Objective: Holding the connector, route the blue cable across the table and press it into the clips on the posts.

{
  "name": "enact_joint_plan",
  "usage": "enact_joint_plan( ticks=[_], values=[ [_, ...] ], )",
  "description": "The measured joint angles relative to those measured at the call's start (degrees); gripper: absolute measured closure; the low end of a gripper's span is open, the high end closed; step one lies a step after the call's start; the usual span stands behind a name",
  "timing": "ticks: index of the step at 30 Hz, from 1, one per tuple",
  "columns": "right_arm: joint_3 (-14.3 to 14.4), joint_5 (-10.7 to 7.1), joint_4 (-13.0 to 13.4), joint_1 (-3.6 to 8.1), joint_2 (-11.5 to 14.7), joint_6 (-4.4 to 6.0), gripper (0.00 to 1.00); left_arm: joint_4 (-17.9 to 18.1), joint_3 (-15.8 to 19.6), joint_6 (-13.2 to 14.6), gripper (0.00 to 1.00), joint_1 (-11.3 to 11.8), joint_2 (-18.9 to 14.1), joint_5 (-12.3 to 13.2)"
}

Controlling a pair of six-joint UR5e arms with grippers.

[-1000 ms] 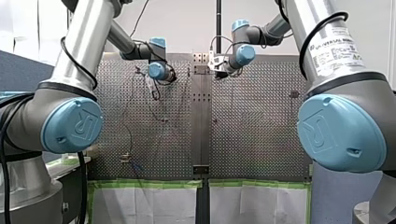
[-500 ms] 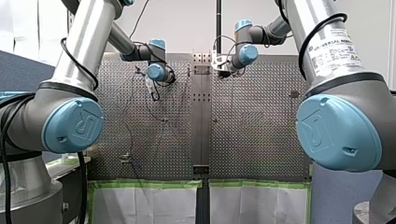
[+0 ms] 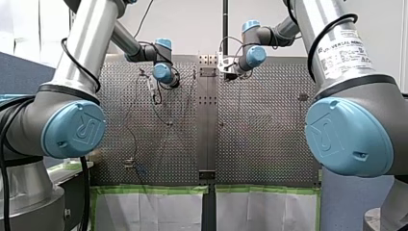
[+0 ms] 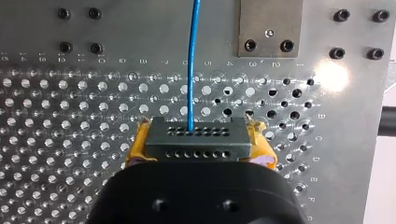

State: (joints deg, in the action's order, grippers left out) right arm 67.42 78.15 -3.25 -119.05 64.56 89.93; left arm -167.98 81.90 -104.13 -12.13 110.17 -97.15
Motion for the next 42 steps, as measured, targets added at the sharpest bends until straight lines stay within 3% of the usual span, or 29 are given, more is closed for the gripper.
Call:
enact_joint_plan(
  ticks=[5, 12, 28, 42],
  values=[
    [-0.1, -0.01, -0.07, 0.06, 0.51, -0.01, 1.0, -1.83, 2.14, -0.68, 0.0, -0.26, -2.15, 0.2],
    [-0.13, -0.01, -0.12, 0.25, 1.53, 0.25, 1.0, 0.14, 5.9, -3.36, 0.0, -0.54, -5.92, 3.12],
    [-0.09, -0.06, -0.5, 0.7, 2.7, 0.69, 1.0, -4.48, 14.58, -2.89, 0.0, -3.32, -14.81, 2.92],
    [-0.04, -0.09, -0.65, 1.28, 2.74, 0.95, 1.0, -8.35, 15.44, -1.38, 0.0, -5.34, -22.24, 2.32]
  ],
)
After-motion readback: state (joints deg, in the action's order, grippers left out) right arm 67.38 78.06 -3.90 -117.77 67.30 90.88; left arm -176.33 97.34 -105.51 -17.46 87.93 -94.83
